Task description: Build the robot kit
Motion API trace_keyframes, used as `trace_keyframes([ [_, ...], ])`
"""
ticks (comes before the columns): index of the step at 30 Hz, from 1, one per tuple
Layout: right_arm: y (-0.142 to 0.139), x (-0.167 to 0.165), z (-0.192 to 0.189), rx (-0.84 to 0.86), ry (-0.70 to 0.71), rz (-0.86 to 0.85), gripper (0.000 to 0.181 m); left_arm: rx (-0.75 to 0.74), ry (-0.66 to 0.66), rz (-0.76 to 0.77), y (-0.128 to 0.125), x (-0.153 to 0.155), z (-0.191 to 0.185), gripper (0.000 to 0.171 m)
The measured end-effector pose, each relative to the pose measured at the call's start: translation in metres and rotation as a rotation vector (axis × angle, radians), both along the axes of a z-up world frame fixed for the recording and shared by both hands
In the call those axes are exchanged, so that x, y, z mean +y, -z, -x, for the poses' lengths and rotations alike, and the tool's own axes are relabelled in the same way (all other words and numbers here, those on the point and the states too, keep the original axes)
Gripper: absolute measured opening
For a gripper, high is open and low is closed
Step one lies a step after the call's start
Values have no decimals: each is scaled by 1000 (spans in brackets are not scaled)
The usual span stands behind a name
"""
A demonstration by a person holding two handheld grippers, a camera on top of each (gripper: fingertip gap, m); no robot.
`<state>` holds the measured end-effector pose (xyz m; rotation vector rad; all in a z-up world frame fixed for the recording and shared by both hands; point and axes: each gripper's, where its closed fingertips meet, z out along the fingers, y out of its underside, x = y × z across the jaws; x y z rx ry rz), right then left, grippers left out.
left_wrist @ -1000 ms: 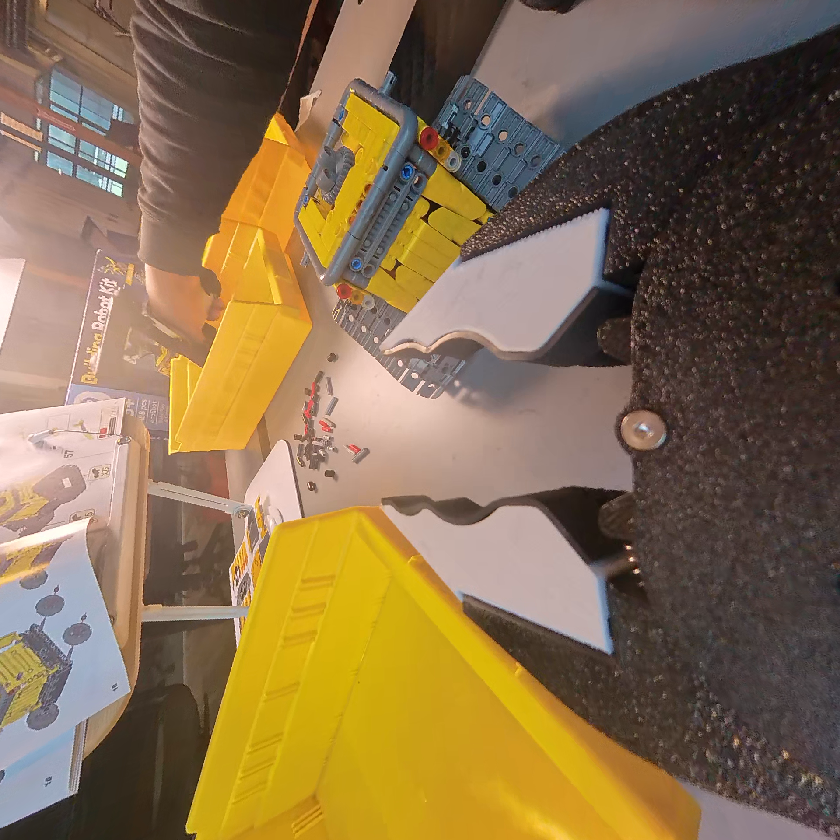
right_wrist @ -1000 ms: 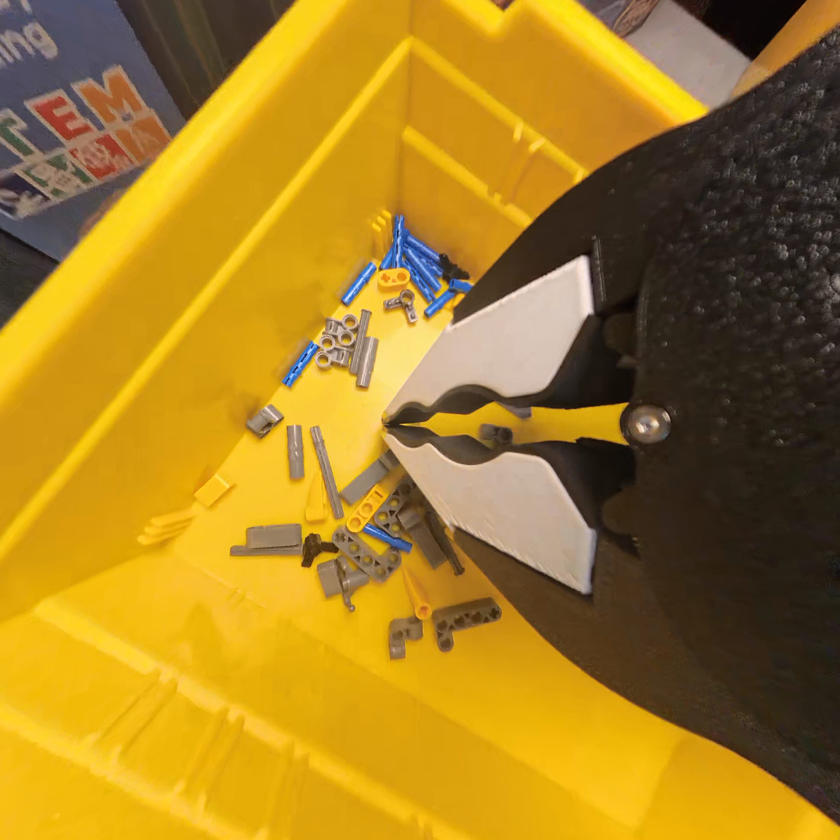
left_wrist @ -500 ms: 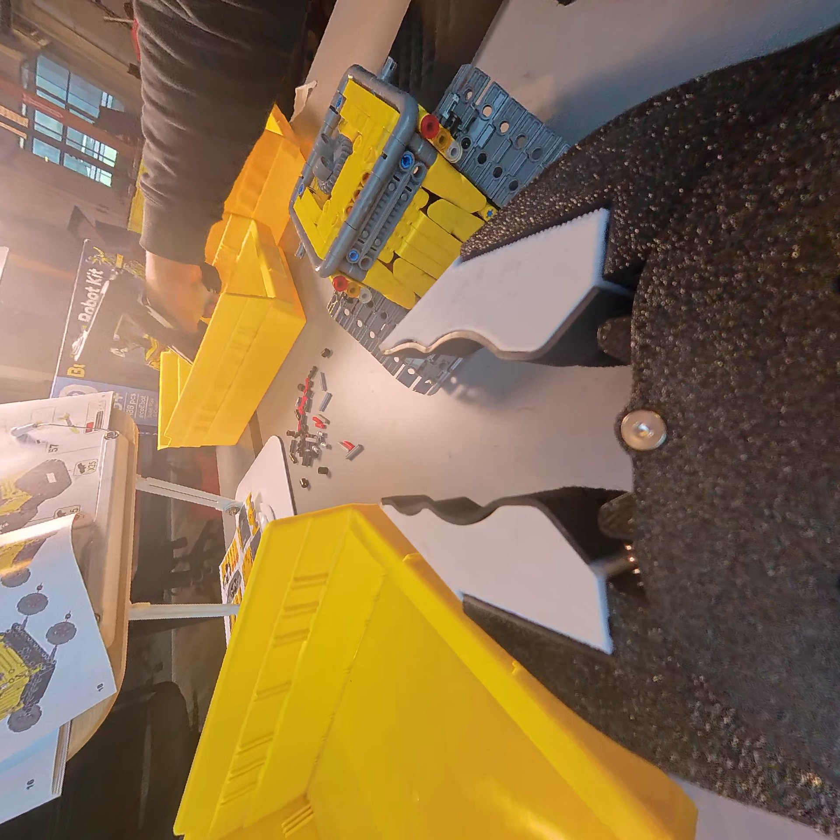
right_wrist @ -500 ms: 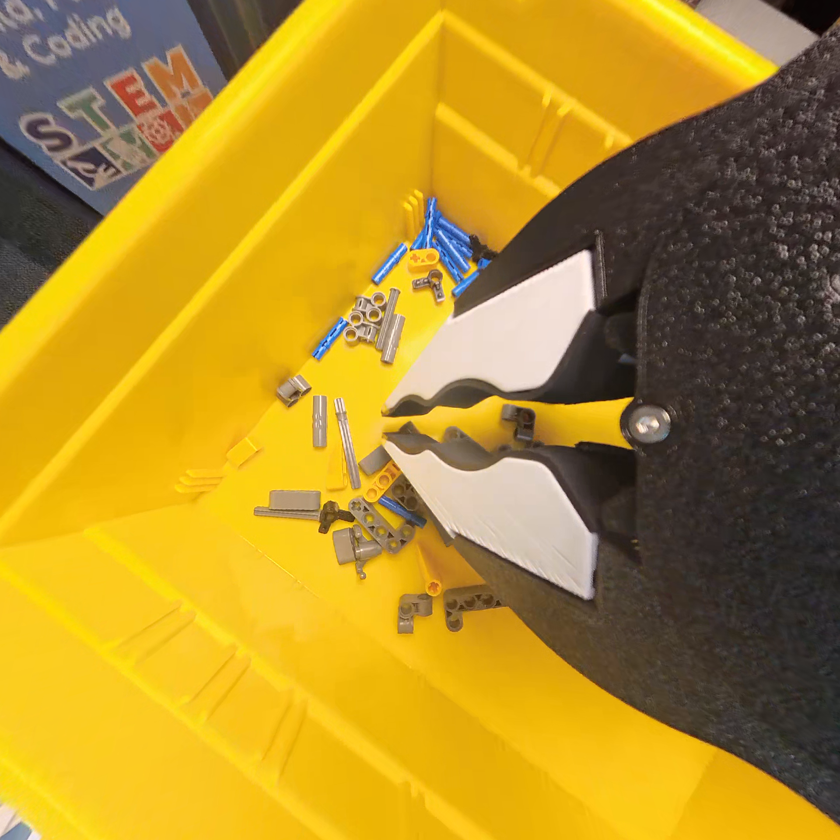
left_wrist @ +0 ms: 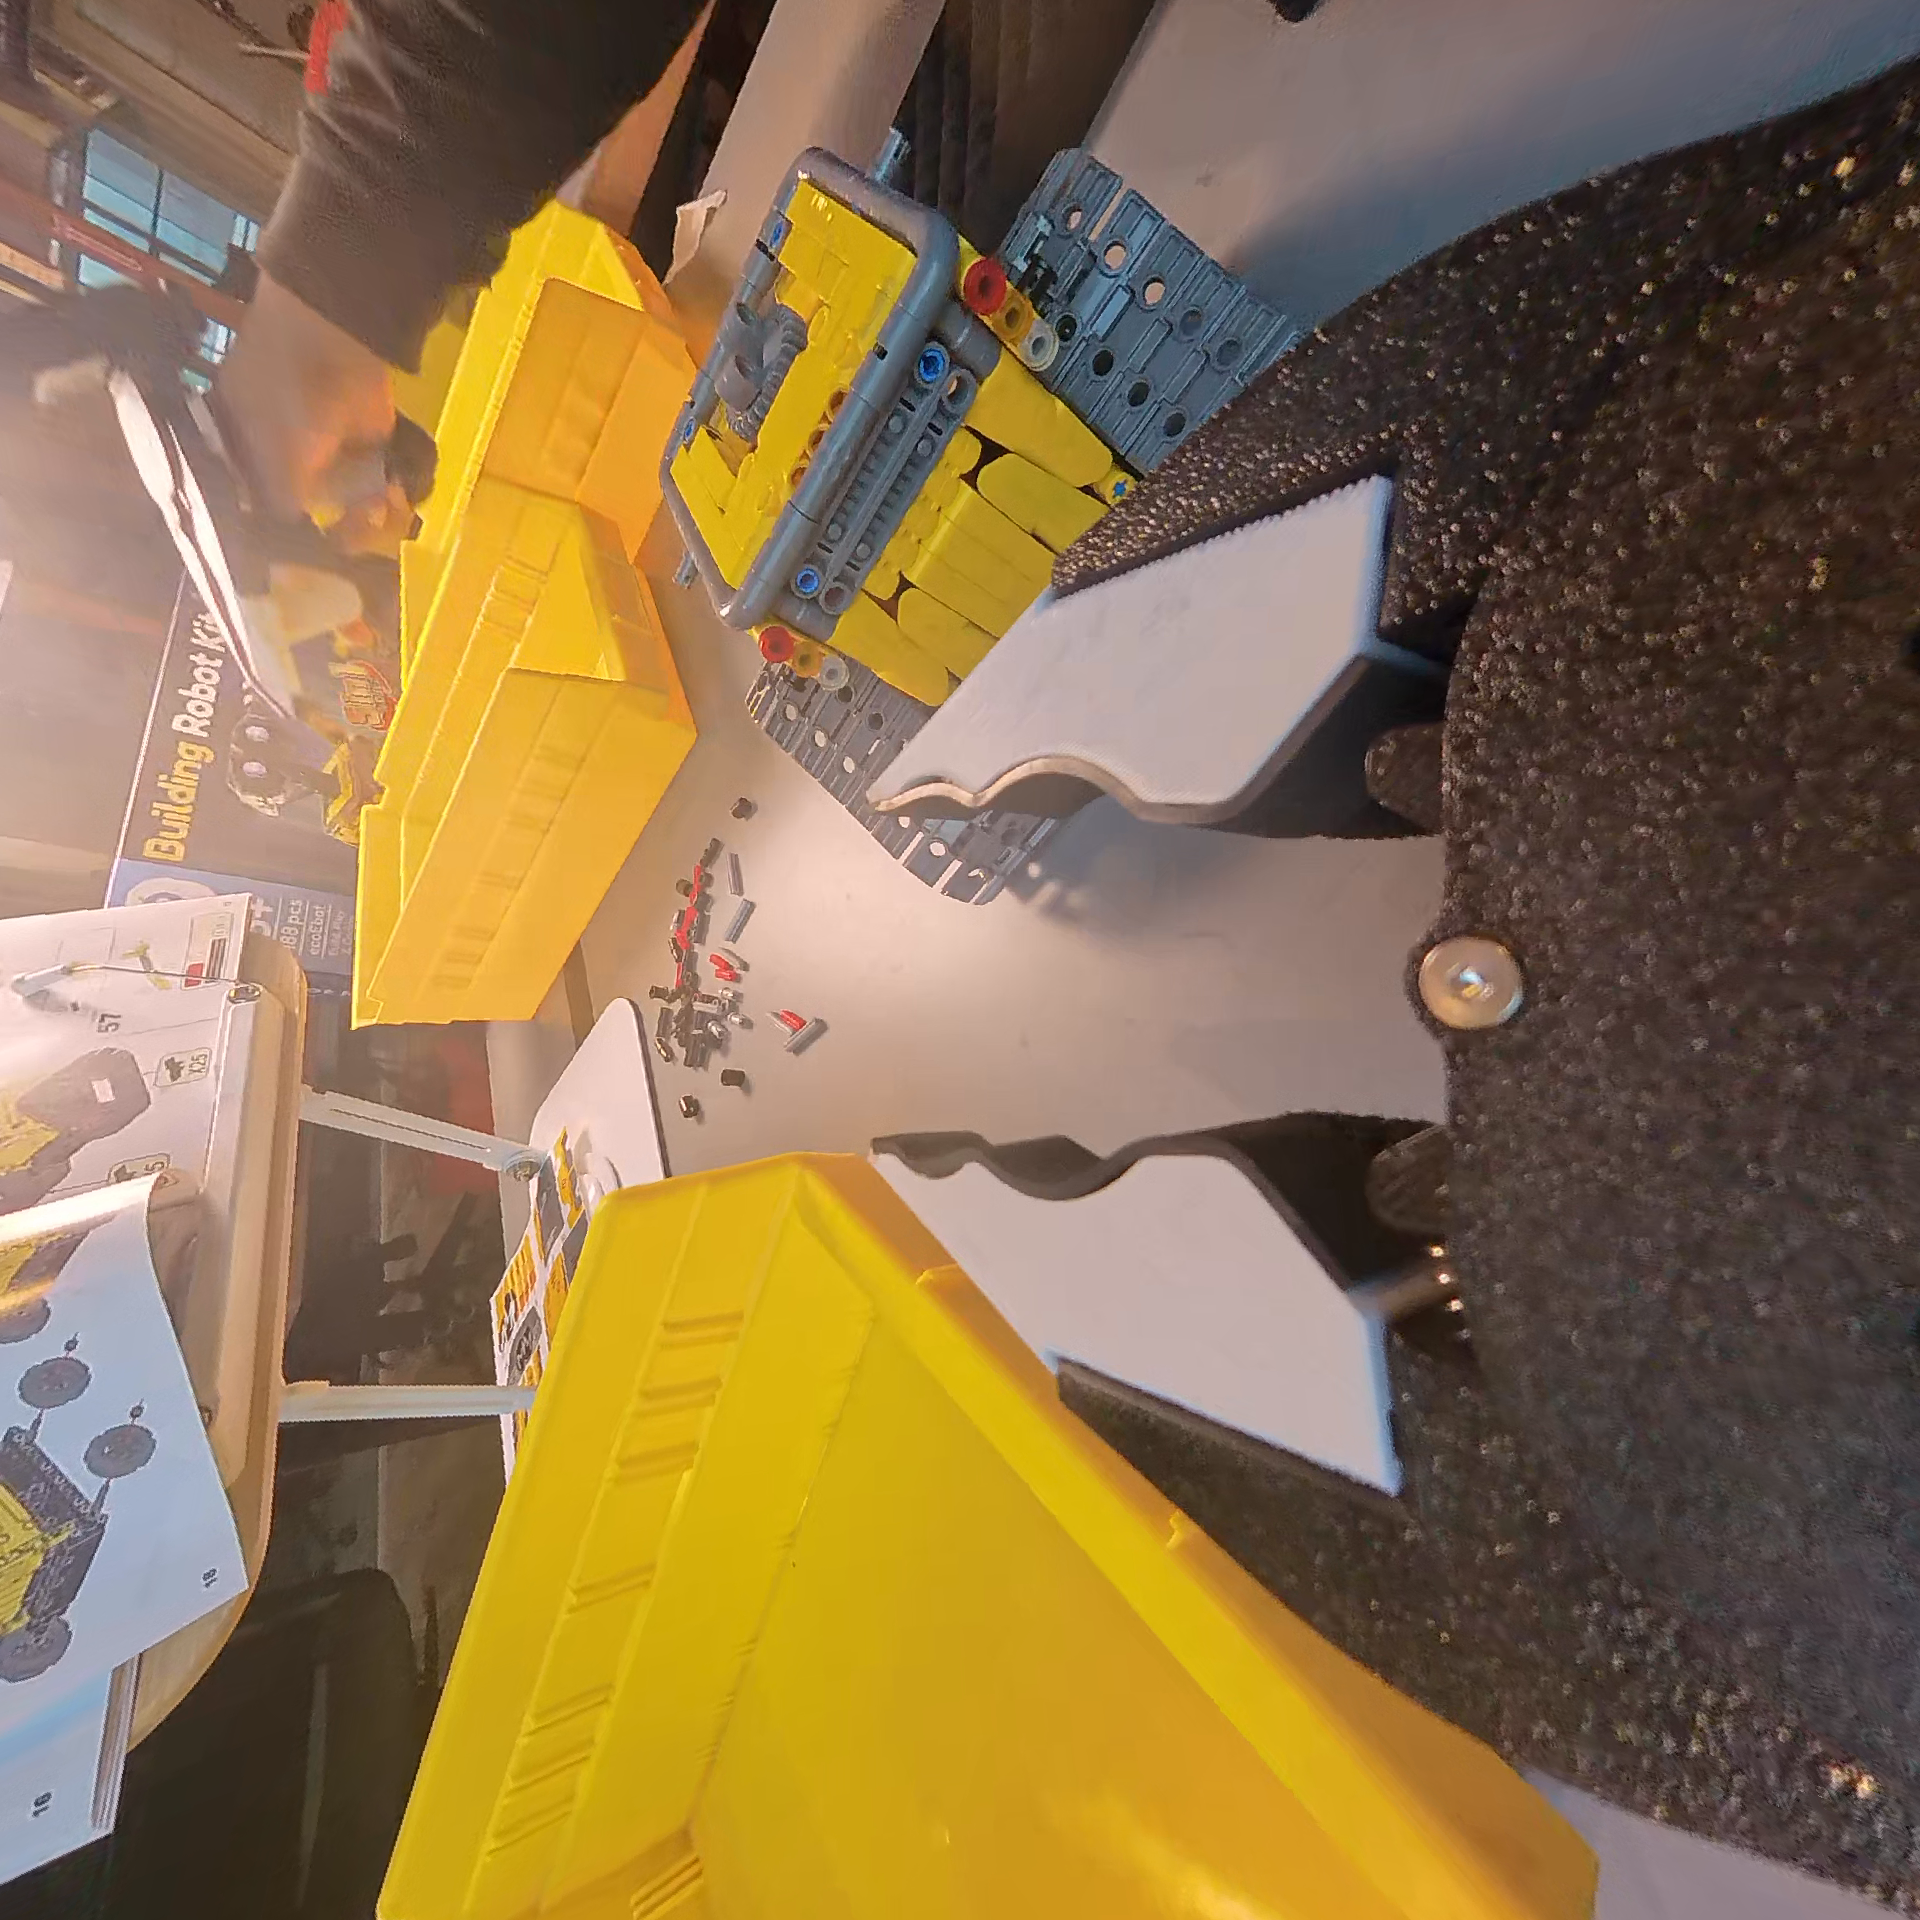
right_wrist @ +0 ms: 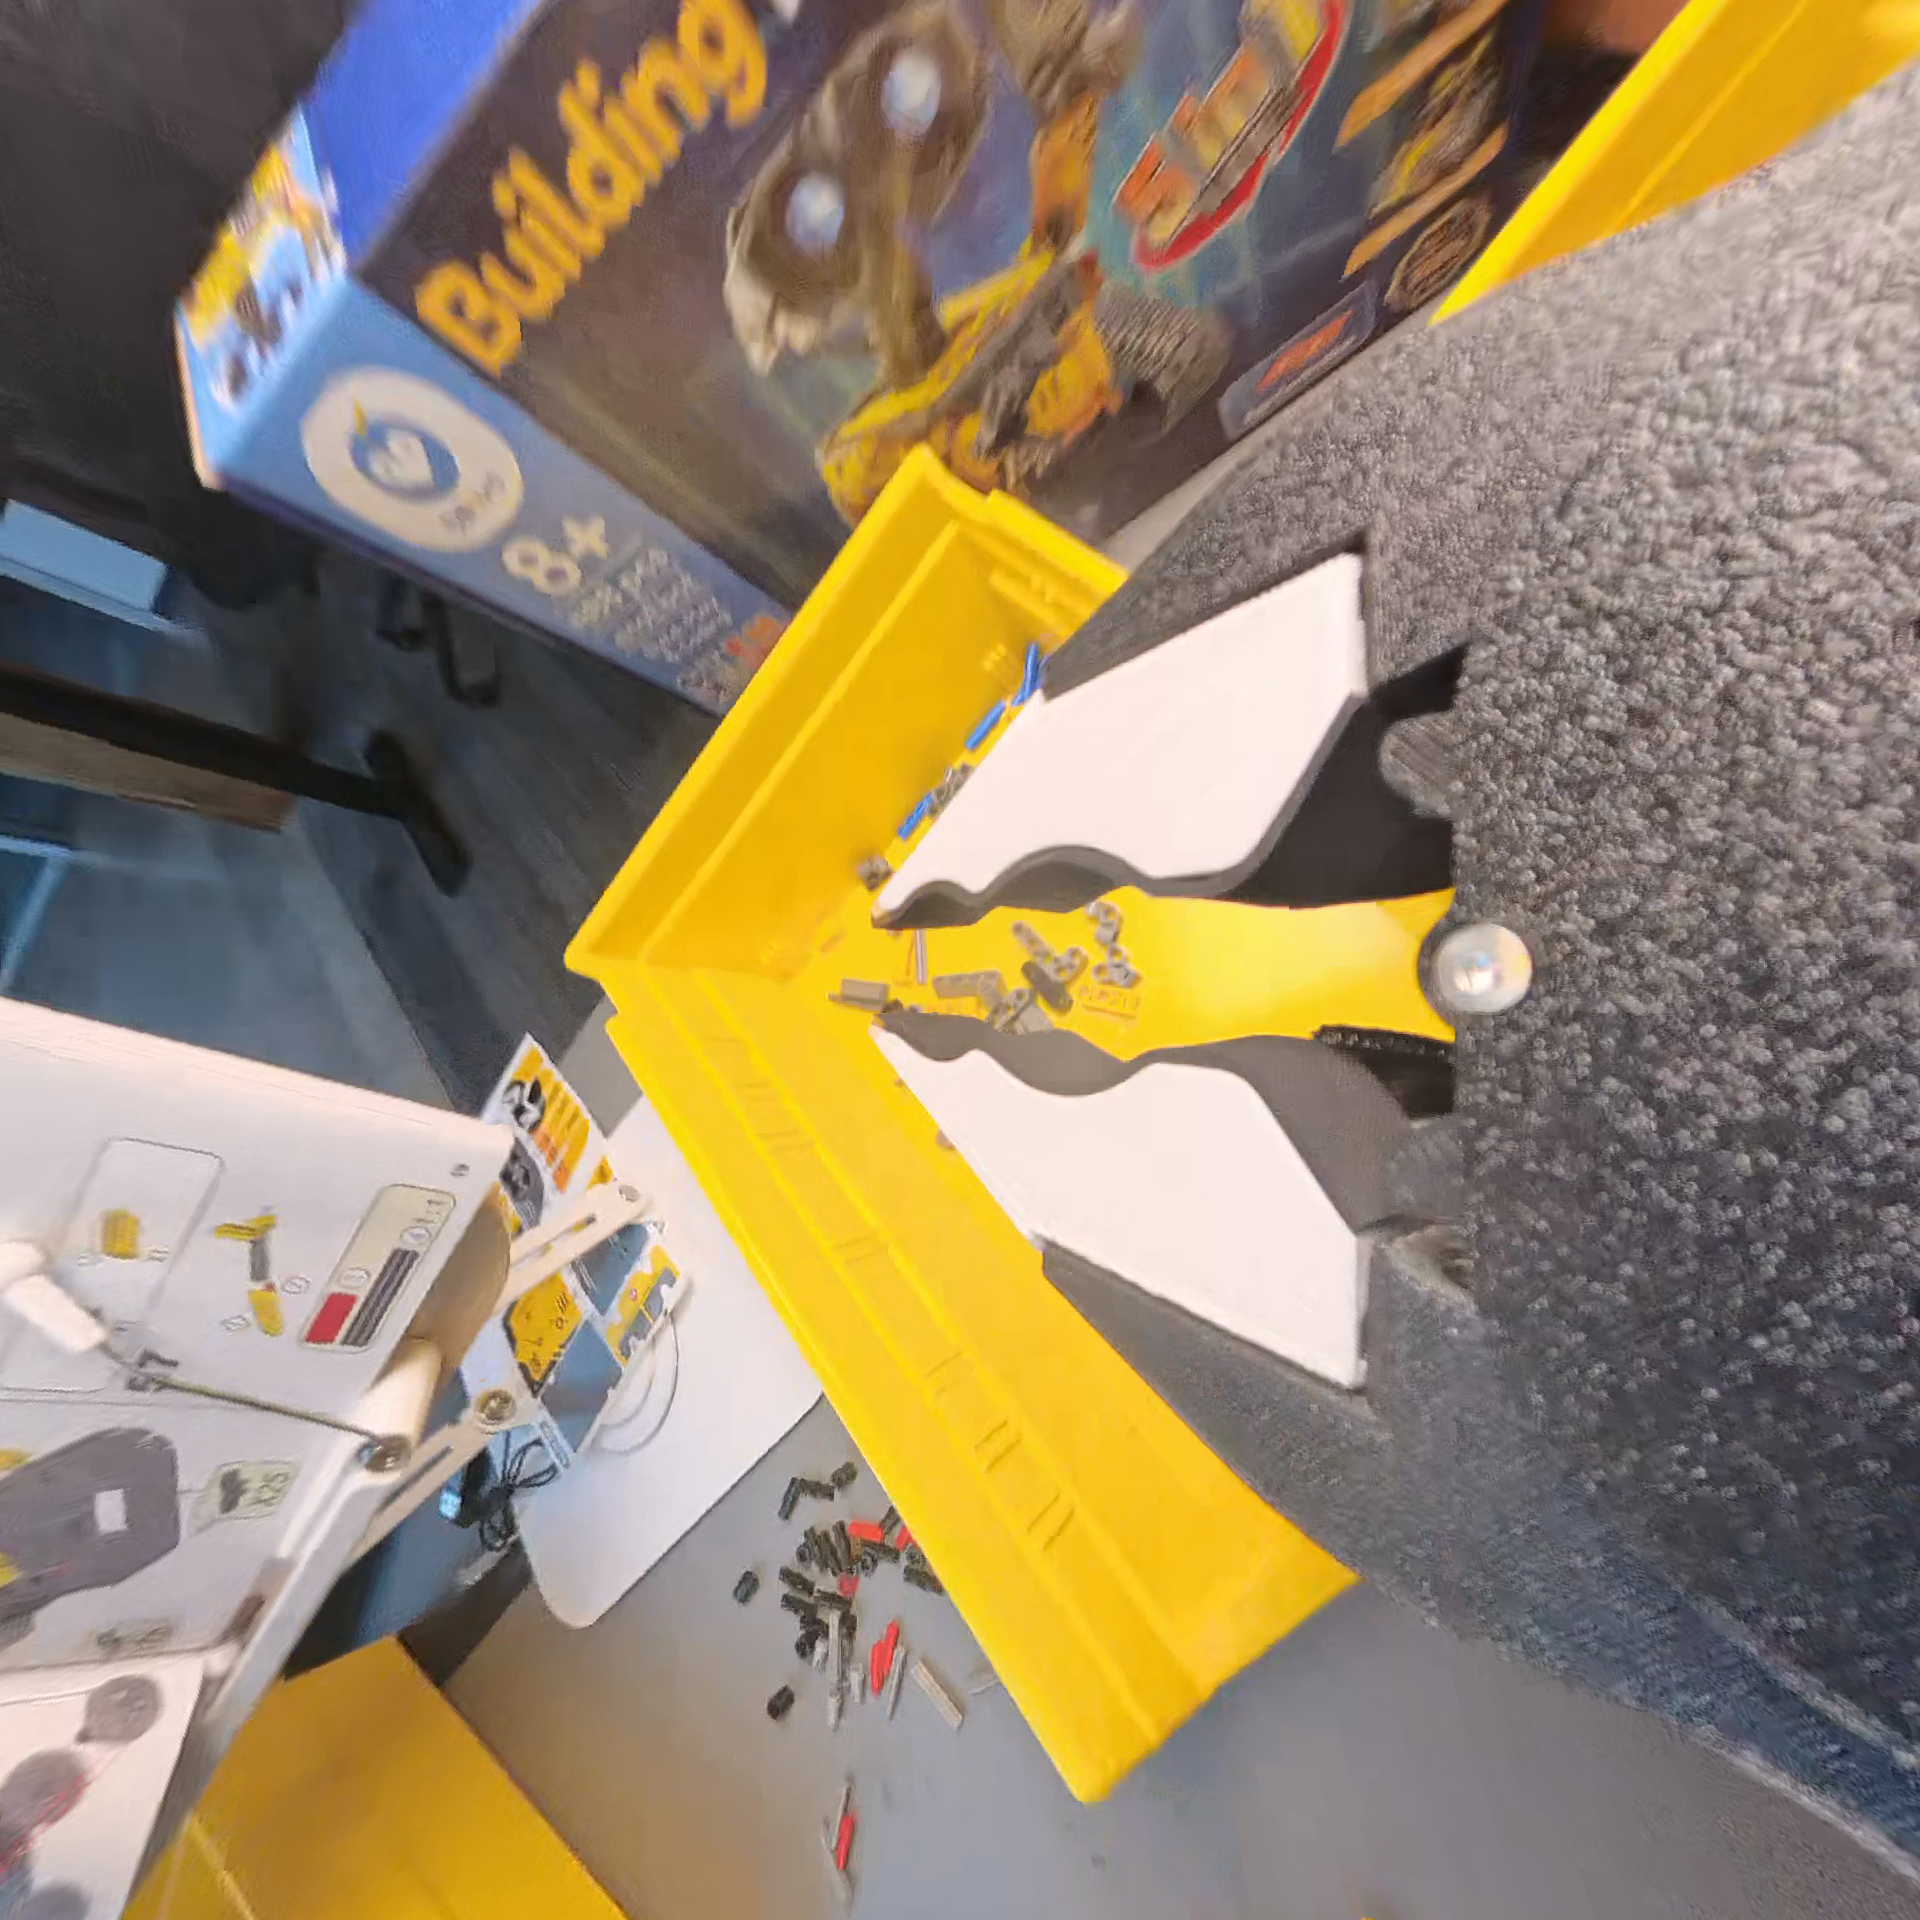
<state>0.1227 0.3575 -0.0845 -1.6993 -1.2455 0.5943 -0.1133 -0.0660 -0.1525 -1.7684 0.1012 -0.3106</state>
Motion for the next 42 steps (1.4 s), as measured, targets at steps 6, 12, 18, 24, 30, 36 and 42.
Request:
trace_keyframes([
  [6,-12,-46,-129,-98,55,40,34,23,2,0,0,0,-2,59],
  [12,59,-149,-210,-304,-67,260,60,38,14,18,4,2,-5,59],
  [18,97,-167,-188,-356,-13,70,21,69,17,37,8,3,-8,59],
  [24,98,-170,-145,-328,23,-50,25,75,-1,28,6,3,-6,58],
  [30,96,-184,-117,-260,-33,-93,39,90,-4,51,10,5,-6,58],
  [36,38,-176,-147,-45,10,-77,39,89,-9,52,11,5,-5,58],
  [42,7,-144,-192,122,260,-164,50,96,-24,33,8,4,-4,59],
])
